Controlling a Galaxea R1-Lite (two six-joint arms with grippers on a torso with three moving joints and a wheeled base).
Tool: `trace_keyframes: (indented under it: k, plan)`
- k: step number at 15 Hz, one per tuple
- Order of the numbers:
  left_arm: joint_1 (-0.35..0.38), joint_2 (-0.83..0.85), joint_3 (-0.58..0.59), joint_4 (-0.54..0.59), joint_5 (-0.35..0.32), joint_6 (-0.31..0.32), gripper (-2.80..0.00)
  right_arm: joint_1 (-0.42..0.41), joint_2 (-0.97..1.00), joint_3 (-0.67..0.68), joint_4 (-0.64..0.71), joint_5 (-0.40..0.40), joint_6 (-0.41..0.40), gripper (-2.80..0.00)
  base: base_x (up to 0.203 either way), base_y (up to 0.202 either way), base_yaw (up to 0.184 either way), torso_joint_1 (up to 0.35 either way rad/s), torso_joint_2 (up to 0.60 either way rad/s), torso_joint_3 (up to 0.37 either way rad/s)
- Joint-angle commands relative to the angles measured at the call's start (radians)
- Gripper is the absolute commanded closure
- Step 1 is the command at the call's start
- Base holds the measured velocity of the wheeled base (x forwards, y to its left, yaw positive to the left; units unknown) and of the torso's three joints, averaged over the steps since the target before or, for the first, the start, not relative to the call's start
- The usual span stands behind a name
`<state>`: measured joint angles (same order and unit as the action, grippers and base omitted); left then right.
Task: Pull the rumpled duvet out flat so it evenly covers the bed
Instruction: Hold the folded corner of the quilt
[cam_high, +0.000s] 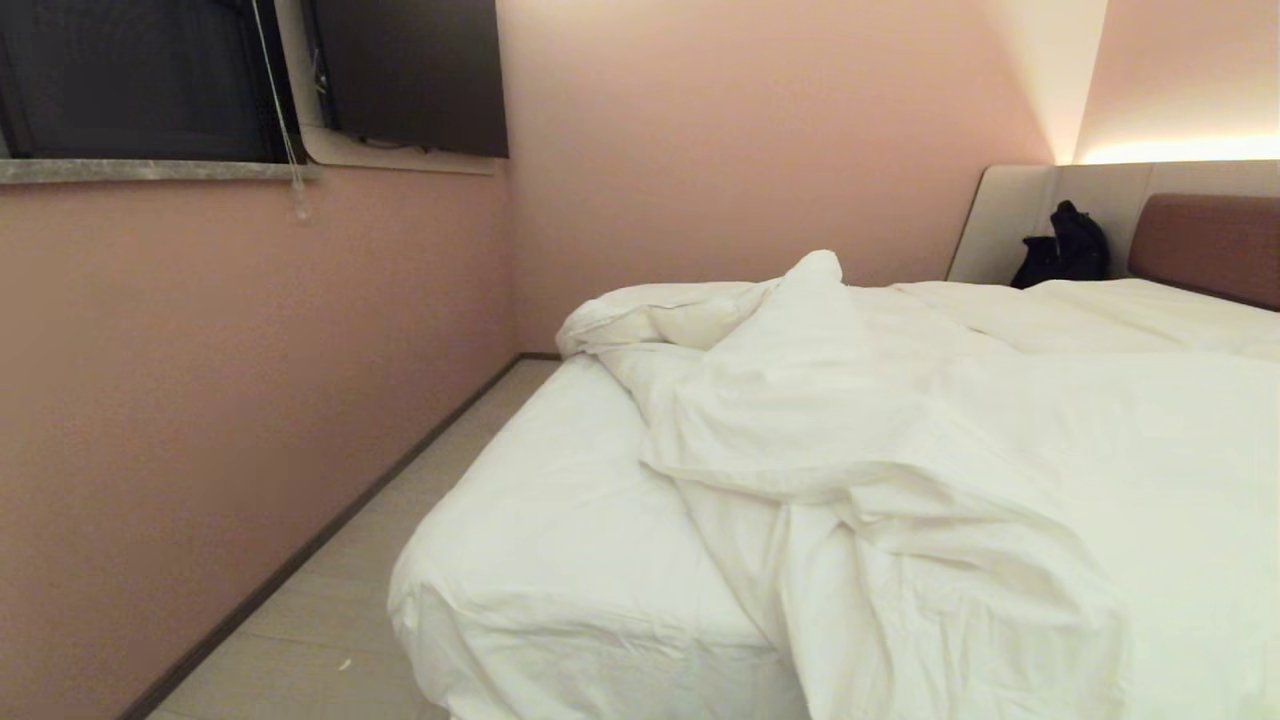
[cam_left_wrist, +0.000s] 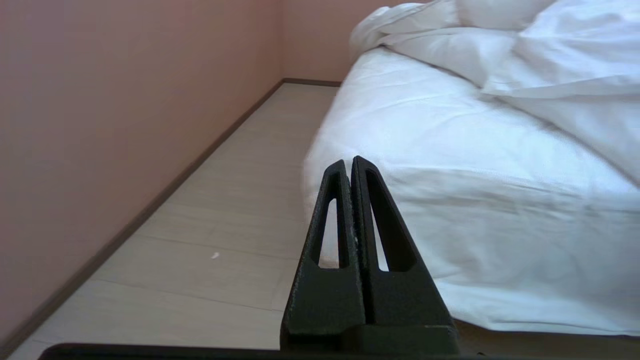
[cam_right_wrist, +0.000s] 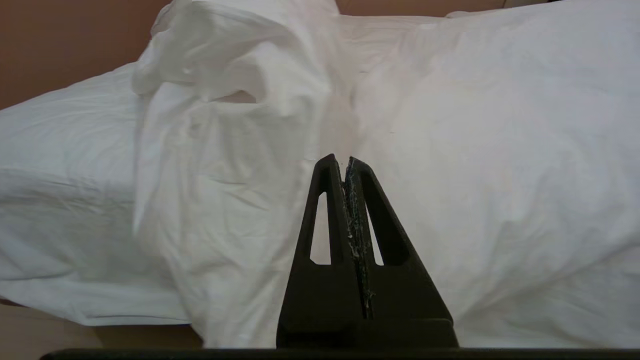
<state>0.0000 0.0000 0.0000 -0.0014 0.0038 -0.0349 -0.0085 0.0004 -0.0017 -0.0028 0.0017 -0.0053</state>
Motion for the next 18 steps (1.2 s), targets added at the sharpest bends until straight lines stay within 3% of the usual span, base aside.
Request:
trace_keyframes:
  k: [1, 6, 18]
  plan:
    - [0.0, 0.0, 0.0, -0.001, 0.001, 0.0, 0.0, 0.0, 0.0, 0.0, 0.0, 0.0, 0.0, 0.0, 0.0, -0.193, -0.001, 0.002, 0.0, 0.002]
    - [0.0, 0.0, 0.0, 0.0, -0.001, 0.004, 0.0, -0.001, 0.0, 0.0, 0.0, 0.0, -0.001, 0.0, 0.0, -0.161, 0.002, 0.002, 0.0, 0.003]
    - [0.0, 0.0, 0.0, 0.0, -0.005, 0.009, 0.0, 0.001, 0.0, 0.0, 0.0, 0.0, -0.001, 0.0, 0.0, 0.0, 0.0, 0.0, 0.0, 0.0]
